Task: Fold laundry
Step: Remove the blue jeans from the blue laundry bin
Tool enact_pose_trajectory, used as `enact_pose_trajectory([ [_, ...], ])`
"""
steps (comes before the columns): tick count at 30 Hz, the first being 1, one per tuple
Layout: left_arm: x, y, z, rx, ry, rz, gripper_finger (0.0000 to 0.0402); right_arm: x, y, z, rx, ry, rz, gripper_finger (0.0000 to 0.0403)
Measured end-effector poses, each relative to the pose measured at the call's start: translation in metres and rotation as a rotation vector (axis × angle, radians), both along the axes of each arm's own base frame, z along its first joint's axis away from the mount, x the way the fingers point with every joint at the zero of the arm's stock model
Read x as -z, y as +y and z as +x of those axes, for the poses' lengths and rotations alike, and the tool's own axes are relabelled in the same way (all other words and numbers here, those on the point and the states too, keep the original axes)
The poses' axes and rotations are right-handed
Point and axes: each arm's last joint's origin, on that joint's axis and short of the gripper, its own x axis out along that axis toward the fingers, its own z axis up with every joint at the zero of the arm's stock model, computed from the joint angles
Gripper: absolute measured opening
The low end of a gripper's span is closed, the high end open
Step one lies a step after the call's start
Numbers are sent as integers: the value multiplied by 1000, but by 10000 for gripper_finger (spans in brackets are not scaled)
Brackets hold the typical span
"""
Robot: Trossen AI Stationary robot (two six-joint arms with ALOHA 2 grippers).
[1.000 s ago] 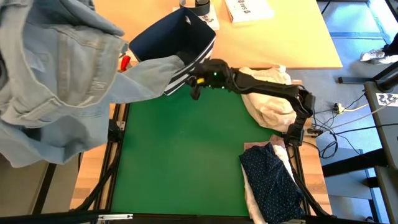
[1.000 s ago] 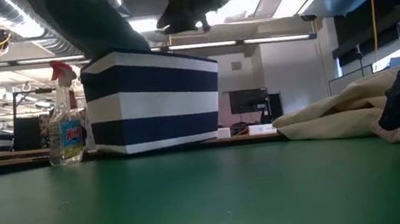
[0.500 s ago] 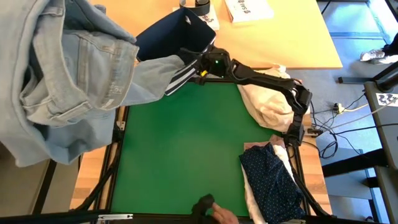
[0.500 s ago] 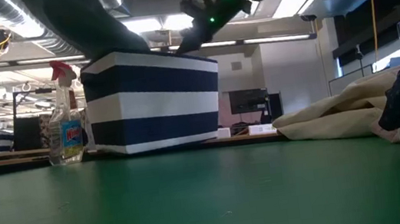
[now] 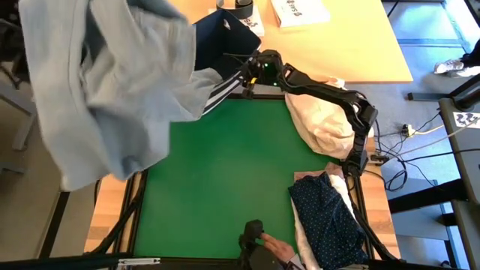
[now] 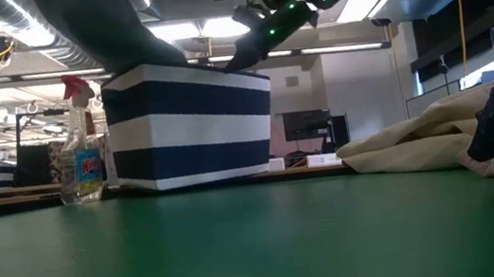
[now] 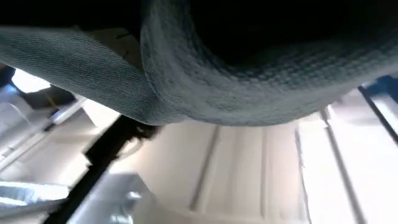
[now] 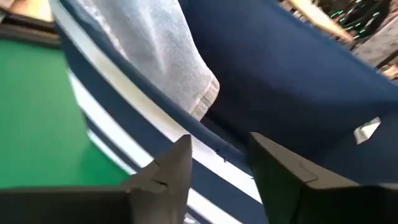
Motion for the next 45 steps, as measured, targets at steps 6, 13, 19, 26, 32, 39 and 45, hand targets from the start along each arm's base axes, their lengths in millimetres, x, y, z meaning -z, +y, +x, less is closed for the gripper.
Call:
enact_pose_trajectory([
  [6,-6,-6,-9,67,-354,-6,30,4,0,-2,-7,44,-13,65],
  [13,-5,-31,-45,207,-329,261,30,6,0,-1,19,58,-21,8],
  [19,12,-26,-6,399,340,226,30,6,-1,-1,25,55,-23,17],
  [26,80,-6,48,218,1041,-140,30,6,-1,-1,45,35,10,18],
  [32,141,8,64,-314,1546,-360,30,4,5,3,99,-11,67,19],
  [39,176,8,80,-604,1754,-325,40,-3,23,12,133,-32,13,20],
  [45,203,-14,104,-431,1910,-198,113,-2,27,13,146,-32,42,20],
])
